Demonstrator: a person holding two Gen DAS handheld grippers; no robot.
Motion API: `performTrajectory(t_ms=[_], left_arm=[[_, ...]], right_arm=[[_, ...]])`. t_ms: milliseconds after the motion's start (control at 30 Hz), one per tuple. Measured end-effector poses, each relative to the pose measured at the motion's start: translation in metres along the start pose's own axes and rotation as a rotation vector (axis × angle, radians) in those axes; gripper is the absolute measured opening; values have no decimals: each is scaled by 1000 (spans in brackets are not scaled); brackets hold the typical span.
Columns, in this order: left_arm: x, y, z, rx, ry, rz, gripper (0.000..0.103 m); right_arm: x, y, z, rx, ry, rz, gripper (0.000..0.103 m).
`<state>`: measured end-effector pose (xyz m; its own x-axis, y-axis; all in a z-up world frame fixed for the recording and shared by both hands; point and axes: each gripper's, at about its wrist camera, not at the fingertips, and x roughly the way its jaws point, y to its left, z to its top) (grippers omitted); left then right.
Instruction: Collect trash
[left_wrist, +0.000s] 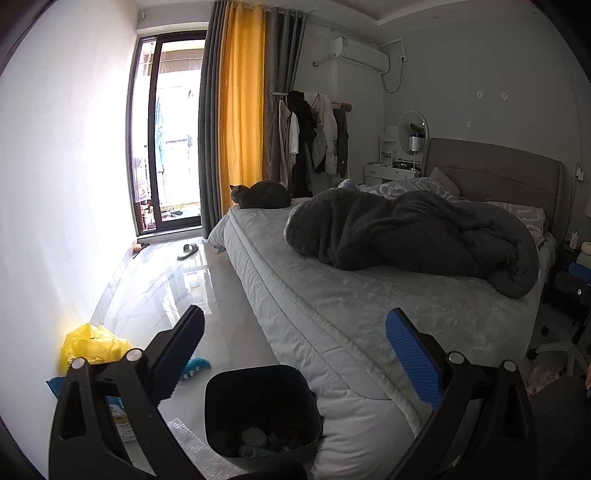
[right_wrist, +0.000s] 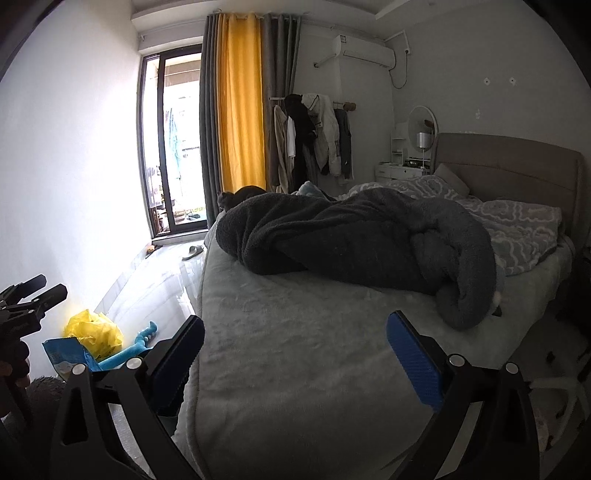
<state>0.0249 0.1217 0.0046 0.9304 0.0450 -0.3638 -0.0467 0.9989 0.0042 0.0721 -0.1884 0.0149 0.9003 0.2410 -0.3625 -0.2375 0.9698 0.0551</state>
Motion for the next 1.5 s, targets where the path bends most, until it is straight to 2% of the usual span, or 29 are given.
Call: performTrajectory(t_ms=[467,1500], left_arm=[[-4,1,-2,3,-12,9,100],[-4,2,-1,1,-7,7,100]], right_arm=[[-1,8,-2,-33,-6,85,100],[-2,12,-3,-23,-3,79,100]])
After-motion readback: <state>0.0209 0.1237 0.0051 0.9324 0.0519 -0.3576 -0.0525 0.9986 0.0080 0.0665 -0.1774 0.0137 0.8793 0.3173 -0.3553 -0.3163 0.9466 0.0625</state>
